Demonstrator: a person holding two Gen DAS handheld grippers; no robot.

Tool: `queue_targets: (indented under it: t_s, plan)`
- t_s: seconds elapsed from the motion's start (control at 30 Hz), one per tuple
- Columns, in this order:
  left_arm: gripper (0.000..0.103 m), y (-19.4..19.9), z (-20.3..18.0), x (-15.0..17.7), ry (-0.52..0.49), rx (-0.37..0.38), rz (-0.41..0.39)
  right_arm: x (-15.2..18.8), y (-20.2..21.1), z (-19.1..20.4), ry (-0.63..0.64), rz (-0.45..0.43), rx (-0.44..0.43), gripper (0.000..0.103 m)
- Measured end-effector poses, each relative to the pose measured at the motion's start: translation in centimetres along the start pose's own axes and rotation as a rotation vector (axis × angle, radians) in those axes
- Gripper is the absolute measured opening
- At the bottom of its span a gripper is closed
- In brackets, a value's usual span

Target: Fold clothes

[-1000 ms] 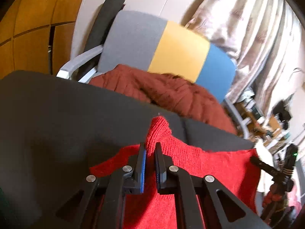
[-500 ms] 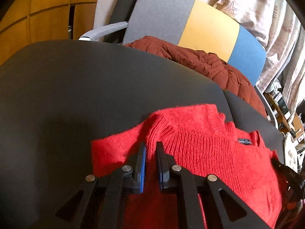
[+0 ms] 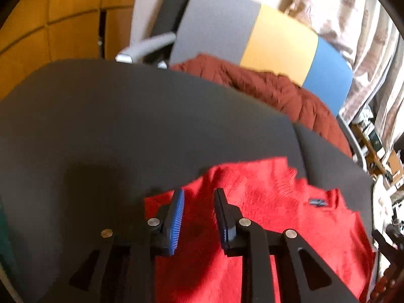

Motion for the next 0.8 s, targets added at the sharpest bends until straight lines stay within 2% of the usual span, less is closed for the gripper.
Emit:
queue_targets:
  t_s: [0.1,0.2,0.33,0.43,0.57,0.67,0.7,0.77,0.8]
  plan:
    - [0.025,2.1,-2.2,1.0,-0.059,0.045,-0.025,2.5,3.5,0.0,0.034,0.031,-0.084,0.086]
    - [0.026,2.8,-7.0,3.1,-0.172,0.137,-0.012,6.6,5.8,-0.5,0.073,0.114,-0.125,0.087]
    - [0.028,2.4,-15.5,7.3,-0.384,0.239,0.04,11.3,6.4,-1.0,0.103,0.217,-0.14,0.087]
    - [0.029,1.8,-20.5,10.0,-0.514,0.268,0.071,13.3,5.6,-0.7,0.127,0.264,-0.16,0.087]
    - [0.029,0.7,-25.4,12.1,-0.619,0.287,0.107,13.9,4.7,0.0,0.137,0.283,-0.21,0.089]
    - [0.029,-0.1,-26.9,13.7,-0.67,0.267,0.142,14.7,4.1,1.9,0.19,0.358,-0.307,0.089]
    - [0.029,-0.3,-27.1,14.2,-0.686,0.255,0.156,15.3,3.7,2.5,0.214,0.399,-0.34,0.091]
    - [0.03,-1.8,-26.7,15.4,-0.721,0.196,0.185,17.1,2.7,2.5,0.259,0.533,-0.343,0.092]
    - [0.032,-1.9,-26.7,15.4,-0.728,0.191,0.161,18.1,2.2,2.4,0.282,0.603,-0.34,0.092]
Point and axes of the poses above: each gripper's, at about its wrist camera, not at the fingertips, and y roughly against the way its jaws point, z to its left, x to its underside, the point moved 9 cm from there along -y, roughly the way its jaws point, and after that the axes turned 8 degrees about z, right-handed, at the moved point
